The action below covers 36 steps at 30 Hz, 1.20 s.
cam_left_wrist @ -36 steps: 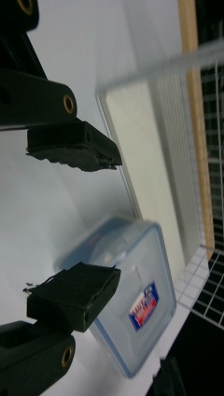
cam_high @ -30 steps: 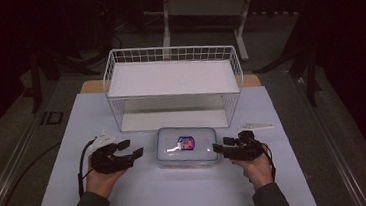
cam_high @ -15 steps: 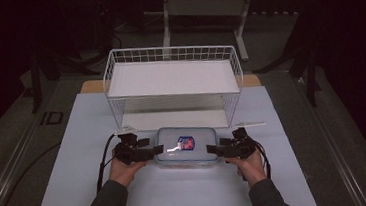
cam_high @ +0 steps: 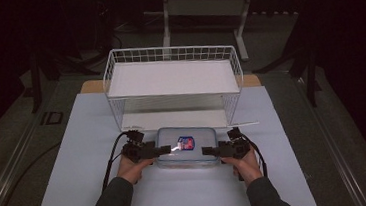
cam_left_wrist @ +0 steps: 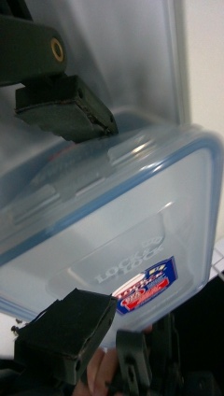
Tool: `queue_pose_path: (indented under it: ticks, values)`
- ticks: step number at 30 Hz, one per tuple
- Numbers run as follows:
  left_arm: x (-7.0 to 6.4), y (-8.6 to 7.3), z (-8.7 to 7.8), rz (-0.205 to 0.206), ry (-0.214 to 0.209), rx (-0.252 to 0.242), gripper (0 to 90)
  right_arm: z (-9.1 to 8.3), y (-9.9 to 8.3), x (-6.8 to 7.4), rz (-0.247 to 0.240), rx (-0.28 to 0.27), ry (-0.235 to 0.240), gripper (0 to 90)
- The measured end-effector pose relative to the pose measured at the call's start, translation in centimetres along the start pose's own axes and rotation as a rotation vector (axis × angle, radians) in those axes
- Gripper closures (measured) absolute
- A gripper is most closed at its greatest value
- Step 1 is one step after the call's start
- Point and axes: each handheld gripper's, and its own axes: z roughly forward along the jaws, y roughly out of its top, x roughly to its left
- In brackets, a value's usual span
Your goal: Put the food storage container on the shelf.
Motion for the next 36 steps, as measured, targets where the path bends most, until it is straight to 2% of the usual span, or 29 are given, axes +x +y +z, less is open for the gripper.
queue_pose_path:
  ticks: [5,8,12,15,21,26,28,34,36]
  values:
    - [0.2,0.0,0.0,-0.038,-0.015,0.022,16.2,0.0,0.0,-0.2,0.027,0.008,0.017,14.3]
    - [0.1,0.1,-0.3,-0.044,-0.013,0.027,19.6,0.0,-0.1,-0.5,0.047,0.019,0.032,15.3]
    - [0.3,-0.2,-0.8,-0.084,-0.024,0.003,26.2,-0.6,-0.4,-0.6,0.072,-0.007,0.045,24.7]
    - [-0.1,-0.4,-1.4,-0.065,-0.023,-0.009,31.9,-1.3,-0.7,-0.6,0.076,-0.03,0.056,32.8]
    - [-1.2,-1.3,-2.7,-0.004,-0.017,-0.024,40.1,-2.8,-1.7,0.2,0.041,-0.061,0.068,44.3]
    - [-1.3,-2.2,-3.4,0.016,-0.047,-0.053,45.0,-3.4,-2.4,0.5,0.029,-0.08,0.078,48.1]
    - [-1.1,-2.8,-3.7,0.018,-0.074,-0.072,46.5,-3.6,-2.7,0.6,0.026,-0.091,0.092,49.4]
    - [-1.4,-3.3,-3.9,0.04,-0.066,-0.084,47.9,-3.9,-3.2,0.8,0.007,-0.1,0.097,51.1]
    - [-1.6,-3.6,-4.0,0.035,-0.059,-0.097,48.0,-3.9,-3.3,1.0,0.001,-0.107,0.091,51.0]
